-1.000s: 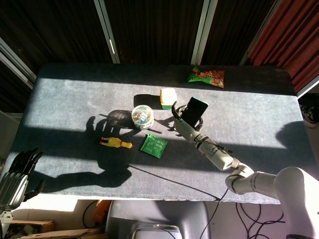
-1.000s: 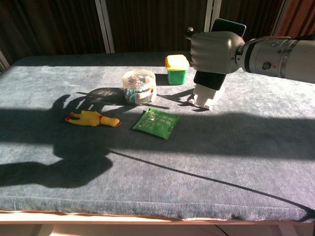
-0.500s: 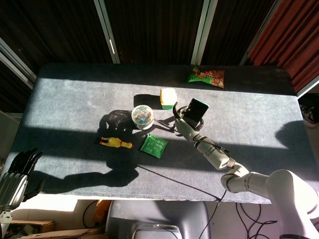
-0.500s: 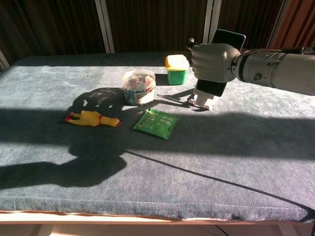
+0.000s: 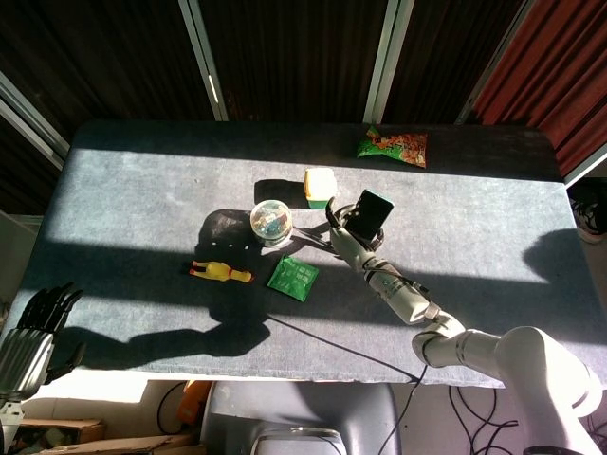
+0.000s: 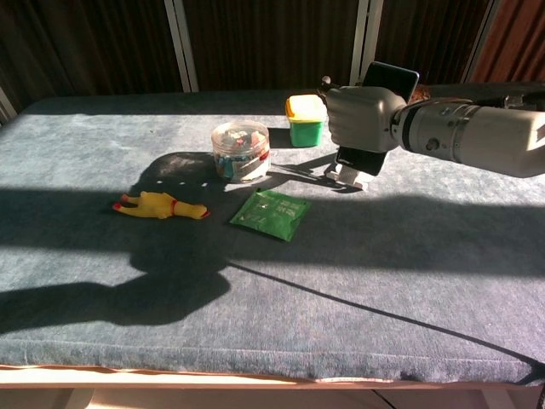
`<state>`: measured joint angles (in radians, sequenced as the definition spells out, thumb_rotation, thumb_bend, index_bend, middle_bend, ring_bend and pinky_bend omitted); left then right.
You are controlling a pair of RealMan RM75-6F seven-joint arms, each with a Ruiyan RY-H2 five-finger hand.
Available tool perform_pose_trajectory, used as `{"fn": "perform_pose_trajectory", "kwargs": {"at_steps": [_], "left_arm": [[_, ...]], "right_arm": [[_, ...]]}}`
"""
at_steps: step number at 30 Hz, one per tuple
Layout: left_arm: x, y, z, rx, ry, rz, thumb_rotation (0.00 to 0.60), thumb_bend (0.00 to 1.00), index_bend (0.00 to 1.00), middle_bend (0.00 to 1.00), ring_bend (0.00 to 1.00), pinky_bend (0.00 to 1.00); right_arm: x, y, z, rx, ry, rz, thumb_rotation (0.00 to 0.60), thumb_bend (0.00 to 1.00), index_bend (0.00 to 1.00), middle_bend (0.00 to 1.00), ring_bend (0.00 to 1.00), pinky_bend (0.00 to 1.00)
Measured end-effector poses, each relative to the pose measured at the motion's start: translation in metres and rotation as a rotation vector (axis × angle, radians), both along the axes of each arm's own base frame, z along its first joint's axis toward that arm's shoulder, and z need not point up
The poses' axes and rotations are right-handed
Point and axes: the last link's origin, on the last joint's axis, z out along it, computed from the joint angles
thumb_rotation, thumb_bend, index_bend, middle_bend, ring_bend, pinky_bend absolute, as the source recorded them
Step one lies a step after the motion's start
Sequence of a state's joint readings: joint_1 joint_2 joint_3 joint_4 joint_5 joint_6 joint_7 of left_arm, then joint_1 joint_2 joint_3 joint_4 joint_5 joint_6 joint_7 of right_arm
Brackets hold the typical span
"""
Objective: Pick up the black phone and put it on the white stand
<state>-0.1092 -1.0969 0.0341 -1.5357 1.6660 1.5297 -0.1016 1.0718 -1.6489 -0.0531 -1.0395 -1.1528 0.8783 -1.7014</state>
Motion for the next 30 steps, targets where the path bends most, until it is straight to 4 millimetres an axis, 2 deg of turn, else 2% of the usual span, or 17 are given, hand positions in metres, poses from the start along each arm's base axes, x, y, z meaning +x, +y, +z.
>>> {"fn": "perform_pose_trajectory", "kwargs": {"at_steps": [9,19,30], "left_arm": [[0.0,-0.001,0.001,-0.002,-0.003,-0.003,0.6,0.37,0.0,0.0,0.0,0.0],[0.0,-0.002,0.001,-0.001,-0.004,-0.004,0.6,0.38,0.0,0.0,0.0,0.0],[0.0,-0.001,-0.001,-0.009,0.0,-0.001,0.6,0.37,0.0,0.0,0.0,0.0]], "right_arm": [[0.003,0.002,-0.011,0.006,-0.003,-0.01,0.6,0.26,0.87,0.62,0.49,0.3],[0.003,0.001,-0.016,-0.002,-0.005,-0.022,0.6,0.26,0.86,0.62,0.49,0.3],[0.003,0.003,-0.022,0.007,-0.001,-0.024,0.6,0.26,0.81,0.62,0.48,0.3]]}}
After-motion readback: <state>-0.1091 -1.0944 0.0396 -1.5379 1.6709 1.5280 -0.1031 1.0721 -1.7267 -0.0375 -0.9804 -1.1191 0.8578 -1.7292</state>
